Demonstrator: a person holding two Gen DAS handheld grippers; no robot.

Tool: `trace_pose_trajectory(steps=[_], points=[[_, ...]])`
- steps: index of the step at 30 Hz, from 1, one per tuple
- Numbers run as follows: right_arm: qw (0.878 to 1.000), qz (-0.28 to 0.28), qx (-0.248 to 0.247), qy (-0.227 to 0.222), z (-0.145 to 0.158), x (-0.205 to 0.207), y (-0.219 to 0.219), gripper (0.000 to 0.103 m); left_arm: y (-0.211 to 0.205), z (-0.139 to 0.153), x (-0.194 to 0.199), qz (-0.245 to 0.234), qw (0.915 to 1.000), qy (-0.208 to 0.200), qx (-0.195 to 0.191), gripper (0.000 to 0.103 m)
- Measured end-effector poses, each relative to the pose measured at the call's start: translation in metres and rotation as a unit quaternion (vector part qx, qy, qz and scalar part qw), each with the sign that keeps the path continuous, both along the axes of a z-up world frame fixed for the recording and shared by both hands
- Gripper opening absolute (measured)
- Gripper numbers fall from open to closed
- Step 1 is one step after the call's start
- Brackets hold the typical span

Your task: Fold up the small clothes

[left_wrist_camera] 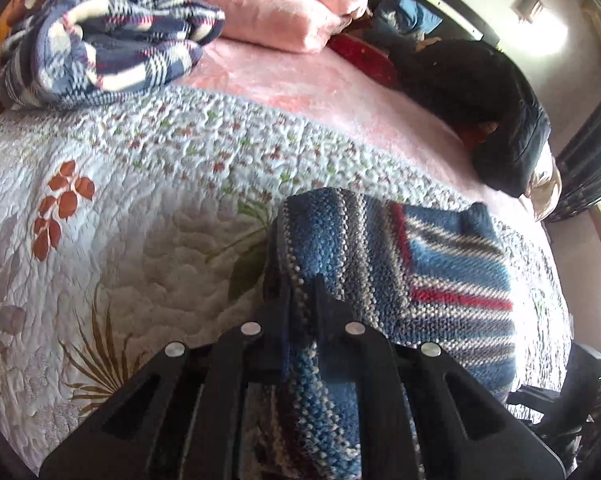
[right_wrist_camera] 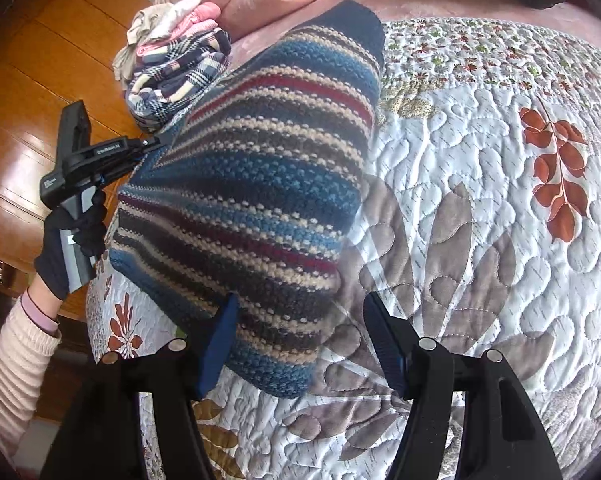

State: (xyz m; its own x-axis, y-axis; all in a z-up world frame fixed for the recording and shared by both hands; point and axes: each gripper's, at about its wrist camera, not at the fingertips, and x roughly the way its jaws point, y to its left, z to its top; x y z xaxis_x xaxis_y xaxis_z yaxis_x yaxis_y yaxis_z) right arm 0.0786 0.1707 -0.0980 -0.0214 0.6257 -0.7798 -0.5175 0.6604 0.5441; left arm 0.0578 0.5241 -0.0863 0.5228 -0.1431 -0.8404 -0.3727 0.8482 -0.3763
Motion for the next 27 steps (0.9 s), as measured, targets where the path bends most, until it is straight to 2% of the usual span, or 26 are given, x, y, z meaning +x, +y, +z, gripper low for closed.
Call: trace_pose_trajectory(steps=[3, 6, 8, 11, 14, 19, 22, 25, 27], points=[[1.000, 0.000, 0.000, -0.001, 0.003, 0.001, 0.002, 0.065, 0.006, -0.009, -0.005, 0.002, 0.9992, 0.005, -0.040, 0.013], [1.000, -0.001, 0.010, 0.000, 0.010, 0.007, 0.000, 0.068, 0.013, -0.001, -0.020, 0.005, 0.9962, -0.019, -0.085, 0.025], [1.000, -0.005, 0.022, 0.002, 0.015, 0.011, -0.004, 0.072, 0.014, 0.007, -0.033, -0.007, 0.9941, -0.031, -0.104, 0.051], [0.999, -0.015, 0.048, 0.009, 0.024, 0.021, -0.008, 0.078, 0.010, 0.010, -0.052, -0.027, 0.9911, -0.041, -0.124, 0.070], [0.996, -0.025, 0.073, 0.033, 0.026, 0.033, -0.006, 0.084, 0.006, 0.004, -0.059, -0.032, 0.9872, -0.035, -0.153, 0.071], [0.992, -0.029, 0.095, 0.073, 0.019, 0.053, 0.010, 0.088, -0.010, -0.019, -0.050, -0.064, 0.9861, -0.011, -0.153, 0.072], [0.993, -0.031, 0.083, 0.076, 0.011, 0.064, 0.022, 0.091, -0.015, -0.035, -0.040, -0.067, 0.9850, -0.001, -0.159, 0.072], [0.994, -0.031, 0.069, 0.081, -0.001, 0.071, 0.034, 0.092, -0.019, -0.046, -0.030, -0.075, 0.9797, 0.002, -0.186, 0.082], [0.994, -0.027, 0.062, 0.087, -0.011, 0.074, 0.041, 0.092, -0.022, -0.048, -0.024, -0.084, 0.9784, 0.006, -0.189, 0.084]])
